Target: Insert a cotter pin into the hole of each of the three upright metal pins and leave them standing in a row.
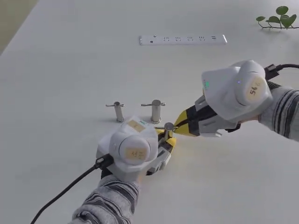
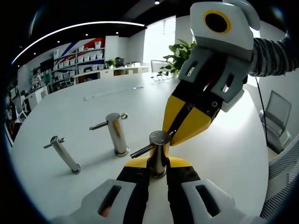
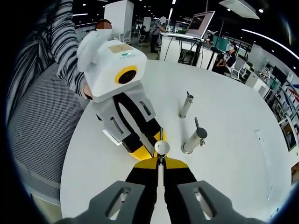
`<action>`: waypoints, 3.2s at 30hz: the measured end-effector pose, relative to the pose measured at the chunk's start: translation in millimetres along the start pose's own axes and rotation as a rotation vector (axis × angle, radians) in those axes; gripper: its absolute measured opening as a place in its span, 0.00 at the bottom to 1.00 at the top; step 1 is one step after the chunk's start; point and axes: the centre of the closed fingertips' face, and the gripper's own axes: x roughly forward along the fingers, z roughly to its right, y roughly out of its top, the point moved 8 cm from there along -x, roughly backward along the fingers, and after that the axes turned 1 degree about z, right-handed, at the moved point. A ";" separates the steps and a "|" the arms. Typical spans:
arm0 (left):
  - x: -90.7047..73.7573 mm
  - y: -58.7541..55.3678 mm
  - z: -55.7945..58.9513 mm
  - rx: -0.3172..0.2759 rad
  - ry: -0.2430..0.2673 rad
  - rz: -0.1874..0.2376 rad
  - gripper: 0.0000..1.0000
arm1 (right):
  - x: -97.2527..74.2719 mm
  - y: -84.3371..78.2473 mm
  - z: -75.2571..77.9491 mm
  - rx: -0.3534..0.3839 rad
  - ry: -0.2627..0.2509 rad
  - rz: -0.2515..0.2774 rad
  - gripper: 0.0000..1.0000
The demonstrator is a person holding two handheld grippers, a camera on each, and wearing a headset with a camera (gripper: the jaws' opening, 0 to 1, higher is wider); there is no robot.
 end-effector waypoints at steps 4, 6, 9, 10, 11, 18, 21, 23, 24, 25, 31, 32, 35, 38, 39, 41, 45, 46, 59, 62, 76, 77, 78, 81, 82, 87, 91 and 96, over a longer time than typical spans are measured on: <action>-0.2 -0.1 0.4 -0.001 0.002 0.001 0.10 | -1.2 -1.5 -0.4 0.017 -0.015 0.011 0.00; -0.1 -0.2 0.4 0.000 0.003 0.000 0.10 | -2.6 -1.8 -0.5 0.022 -0.023 0.010 0.02; 0.0 -0.4 0.4 0.000 0.003 0.000 0.10 | -6.0 -1.2 -1.7 0.032 -0.025 0.014 0.05; 0.0 -0.4 0.4 0.000 0.003 0.000 0.10 | -7.1 -0.9 -2.5 0.032 -0.025 0.014 0.05; 0.1 -0.5 0.5 -0.001 0.003 0.000 0.10 | -8.2 -0.8 -2.9 0.032 -0.026 0.014 0.05; 0.4 -0.7 0.5 -0.002 0.005 0.000 0.10 | -14.1 -0.2 -5.9 0.049 -0.034 0.025 0.00; 0.7 -1.0 0.4 -0.006 0.005 0.001 0.10 | -13.3 -0.1 -5.8 0.050 -0.040 0.023 0.00; 0.8 -1.0 0.5 -0.010 0.005 0.001 0.10 | -12.6 0.6 -5.8 0.052 -0.039 0.026 0.00; 0.8 -0.9 0.6 -0.011 0.005 0.001 0.10 | -12.4 0.8 -5.8 0.051 -0.039 0.025 0.00; 0.9 -0.9 0.5 -0.012 0.005 0.001 0.10 | -11.9 1.3 -5.6 0.051 -0.039 0.024 0.00; 1.0 -1.2 0.7 -0.016 0.003 0.001 0.10 | -10.7 2.2 -5.0 0.047 -0.036 0.022 0.00; 1.1 -1.2 0.7 -0.015 0.003 0.001 0.10 | -10.6 2.3 -4.9 0.048 -0.034 0.022 0.00; 1.4 -1.4 0.7 -0.016 0.004 0.001 0.10 | -10.4 2.6 -4.5 0.043 -0.034 0.021 0.00; 1.7 -1.5 0.6 -0.018 0.005 0.000 0.10 | -10.4 2.6 -4.3 0.039 -0.034 0.021 0.00; 1.6 -1.5 0.6 -0.018 0.005 0.000 0.10 | -10.2 2.7 -4.1 0.041 -0.034 0.021 0.00; 1.8 -1.7 0.5 -0.017 0.005 -0.001 0.10 | -10.0 2.7 -3.7 0.038 -0.034 0.020 0.00; 1.9 -1.9 0.6 -0.018 0.004 -0.003 0.10 | -9.3 2.5 -3.0 0.042 -0.036 0.020 0.00; 1.9 -2.0 0.6 -0.022 0.005 -0.004 0.10 | -9.0 2.2 -2.9 0.045 -0.037 0.021 0.00; -4.5 -5.6 -3.6 -0.007 0.023 -0.024 0.26 | -5.1 3.9 -2.8 0.082 -0.037 0.041 0.10; -11.0 -6.2 -6.7 -0.007 0.020 -0.024 0.30 | -2.9 4.7 -3.2 0.101 -0.040 0.043 0.12; -34.8 2.3 -9.3 -0.013 -0.023 0.009 0.48 | 12.3 7.9 -4.6 0.189 -0.050 0.069 0.15; -36.1 3.0 -9.6 -0.015 -0.025 0.012 0.49 | 13.4 7.6 -4.0 0.196 -0.055 0.073 0.14; -37.4 3.6 -9.9 -0.016 -0.025 0.015 0.50 | 14.1 7.3 -4.0 0.205 -0.053 0.075 0.14; -42.2 5.8 -12.2 -0.028 -0.024 0.024 0.52 | 16.7 7.0 -4.1 0.216 -0.051 0.081 0.14; -43.2 6.0 -12.9 -0.031 -0.022 0.023 0.53 | 17.4 6.8 -4.4 0.216 -0.050 0.081 0.14; -47.3 5.7 -15.6 -0.036 -0.020 0.025 0.59 | 19.9 6.7 -3.9 0.218 -0.052 0.082 0.12; -53.0 6.0 -16.7 -0.053 -0.021 0.034 0.63 | 20.2 7.6 -3.4 0.227 -0.050 0.092 0.09; -58.4 6.7 -20.6 -0.075 0.002 0.043 0.68 | 20.0 6.1 -2.7 0.276 -0.046 0.111 0.09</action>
